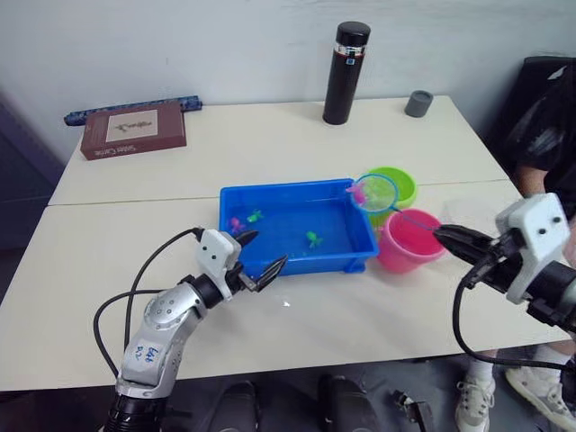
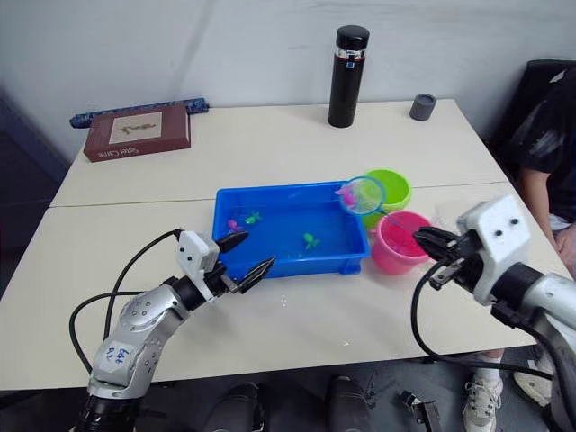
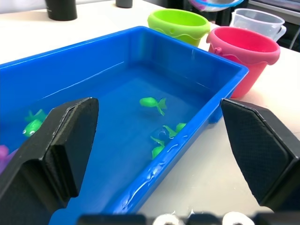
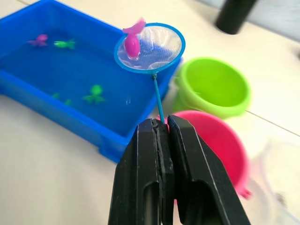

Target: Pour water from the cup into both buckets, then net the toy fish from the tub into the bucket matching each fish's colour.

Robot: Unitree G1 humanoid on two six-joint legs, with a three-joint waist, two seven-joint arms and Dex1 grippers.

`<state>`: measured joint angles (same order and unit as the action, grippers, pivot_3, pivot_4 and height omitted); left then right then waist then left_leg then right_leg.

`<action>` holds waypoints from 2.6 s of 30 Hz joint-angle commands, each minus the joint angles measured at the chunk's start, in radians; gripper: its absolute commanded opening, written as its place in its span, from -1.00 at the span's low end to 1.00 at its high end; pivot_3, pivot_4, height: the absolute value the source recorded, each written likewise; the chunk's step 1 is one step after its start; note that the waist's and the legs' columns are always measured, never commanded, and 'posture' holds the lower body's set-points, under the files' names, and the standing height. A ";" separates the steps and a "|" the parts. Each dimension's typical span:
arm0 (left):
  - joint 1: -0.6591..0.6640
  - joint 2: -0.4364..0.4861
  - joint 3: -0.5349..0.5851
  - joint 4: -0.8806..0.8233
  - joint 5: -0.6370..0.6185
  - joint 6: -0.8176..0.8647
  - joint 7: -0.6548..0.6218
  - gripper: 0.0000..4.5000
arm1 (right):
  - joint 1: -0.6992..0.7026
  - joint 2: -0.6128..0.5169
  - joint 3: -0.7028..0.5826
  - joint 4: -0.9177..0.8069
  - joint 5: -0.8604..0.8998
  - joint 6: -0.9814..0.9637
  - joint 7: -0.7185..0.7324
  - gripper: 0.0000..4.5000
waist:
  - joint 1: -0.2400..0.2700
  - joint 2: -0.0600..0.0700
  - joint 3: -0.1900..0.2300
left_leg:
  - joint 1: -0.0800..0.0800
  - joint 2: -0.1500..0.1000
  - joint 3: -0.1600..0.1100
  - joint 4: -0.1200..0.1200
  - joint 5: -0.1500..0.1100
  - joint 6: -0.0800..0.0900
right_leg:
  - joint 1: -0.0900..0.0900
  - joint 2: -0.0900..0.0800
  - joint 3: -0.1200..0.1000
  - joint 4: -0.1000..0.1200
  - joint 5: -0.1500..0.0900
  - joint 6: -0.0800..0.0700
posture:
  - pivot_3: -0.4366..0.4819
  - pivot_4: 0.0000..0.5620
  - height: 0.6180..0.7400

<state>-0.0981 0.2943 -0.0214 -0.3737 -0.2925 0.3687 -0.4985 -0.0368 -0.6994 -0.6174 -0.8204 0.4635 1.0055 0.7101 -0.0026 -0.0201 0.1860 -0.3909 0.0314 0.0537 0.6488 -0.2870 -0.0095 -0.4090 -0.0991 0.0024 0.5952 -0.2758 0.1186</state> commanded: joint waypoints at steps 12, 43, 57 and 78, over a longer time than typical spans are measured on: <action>-0.035 -0.002 -0.004 0.011 -0.012 -0.020 -0.024 0.98 | 0.303 0.013 -0.074 0.132 -0.180 -0.477 -0.010 -1.00 | 0.003 0.000 0.000 | 0.000 0.000 0.002 0.001 0.000 0.000 | 0.001 0.001 0.001 0.000 0.001 0.001 | -0.05 -0.47 1.00; -0.056 -0.013 -0.012 0.044 -0.003 -0.047 -0.022 0.98 | 0.438 -0.042 -0.015 0.417 -0.777 -1.352 -0.227 -1.00 | 0.001 0.000 0.000 | 0.002 0.000 0.004 0.001 0.001 0.000 | 0.002 0.002 0.003 0.000 0.001 0.001 | -0.05 -0.47 1.00; -0.050 -0.013 -0.015 0.058 -0.003 -0.065 -0.027 0.98 | 0.428 -0.074 -0.018 0.469 -0.881 -1.436 -0.304 -1.00 | 0.000 0.000 0.000 | 0.004 0.000 0.004 0.001 0.001 0.000 | 0.003 0.002 0.003 0.000 0.001 0.001 | -0.05 -0.47 1.00; 0.080 -0.020 0.036 -0.103 0.085 -0.030 0.174 0.98 | -0.274 -0.036 0.460 0.217 -0.308 -0.530 -0.059 -1.00 | 0.000 0.000 0.000 | 0.004 0.000 -0.004 0.003 0.001 -0.001 | 0.004 0.000 0.002 0.005 0.002 0.004 | -0.05 -0.47 1.00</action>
<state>-0.0214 0.2758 -0.0001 -0.4217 -0.2207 0.3448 -0.3442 -0.2870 -0.7329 -0.1672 -0.5686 0.1154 0.4110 0.6402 -0.0028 -0.0202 0.1860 -0.3867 0.0315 0.0489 0.6513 -0.2861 -0.0100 -0.4058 -0.0994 0.0046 0.6005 -0.2736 0.1226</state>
